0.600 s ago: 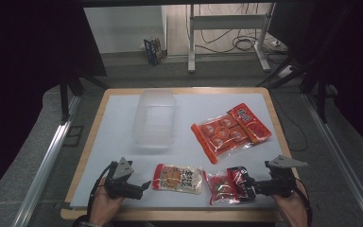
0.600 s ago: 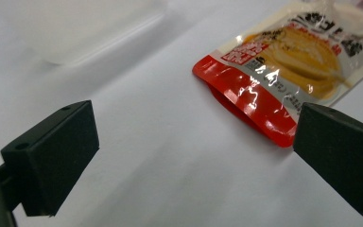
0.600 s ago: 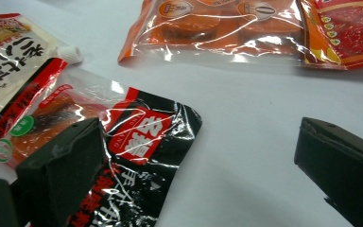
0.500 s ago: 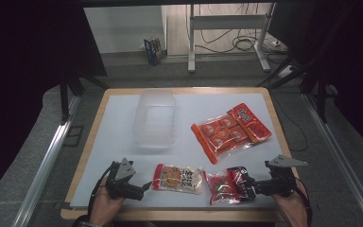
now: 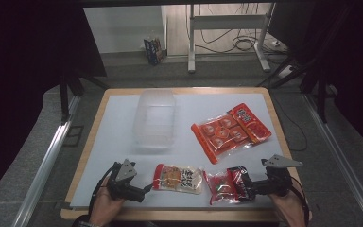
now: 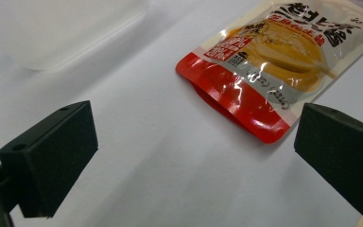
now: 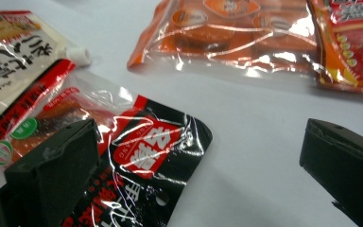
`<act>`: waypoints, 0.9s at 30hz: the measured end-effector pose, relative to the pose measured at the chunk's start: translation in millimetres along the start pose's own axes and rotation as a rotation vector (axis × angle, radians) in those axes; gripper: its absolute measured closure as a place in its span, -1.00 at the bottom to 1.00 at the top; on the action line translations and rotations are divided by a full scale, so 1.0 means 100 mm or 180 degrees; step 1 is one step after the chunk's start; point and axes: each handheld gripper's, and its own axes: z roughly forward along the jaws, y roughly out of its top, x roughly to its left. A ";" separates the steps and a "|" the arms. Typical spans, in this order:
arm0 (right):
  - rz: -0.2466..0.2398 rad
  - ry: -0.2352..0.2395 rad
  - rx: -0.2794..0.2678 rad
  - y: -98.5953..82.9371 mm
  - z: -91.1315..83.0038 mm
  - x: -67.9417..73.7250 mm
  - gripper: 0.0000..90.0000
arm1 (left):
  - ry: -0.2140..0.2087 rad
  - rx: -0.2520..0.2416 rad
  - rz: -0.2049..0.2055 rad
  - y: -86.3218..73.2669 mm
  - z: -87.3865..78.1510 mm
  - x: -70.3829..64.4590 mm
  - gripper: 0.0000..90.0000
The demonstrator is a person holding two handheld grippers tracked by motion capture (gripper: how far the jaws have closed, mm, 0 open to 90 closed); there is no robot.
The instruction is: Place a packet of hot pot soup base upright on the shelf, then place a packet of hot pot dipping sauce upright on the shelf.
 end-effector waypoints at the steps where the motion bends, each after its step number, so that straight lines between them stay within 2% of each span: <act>1: -0.0002 0.0008 -0.0018 0.00 0.00 0.01 -1.00 | 0.0009 0.0007 0.0011 0.00 0.00 -0.01 -1.00; 7: 0.0014 0.0049 0.0029 -0.01 0.03 0.01 -1.00 | 0.0016 0.0003 0.0010 0.00 0.00 0.00 -1.00; 13: -0.0037 0.0007 -0.0005 0.00 0.03 0.02 -1.00 | 0.0014 0.0022 0.0044 0.00 0.00 -0.02 -1.00; 27: 0.0019 -0.0005 0.0028 -0.01 0.05 -0.02 -1.00 | 0.0041 0.0020 0.0062 0.00 0.00 -0.03 -1.00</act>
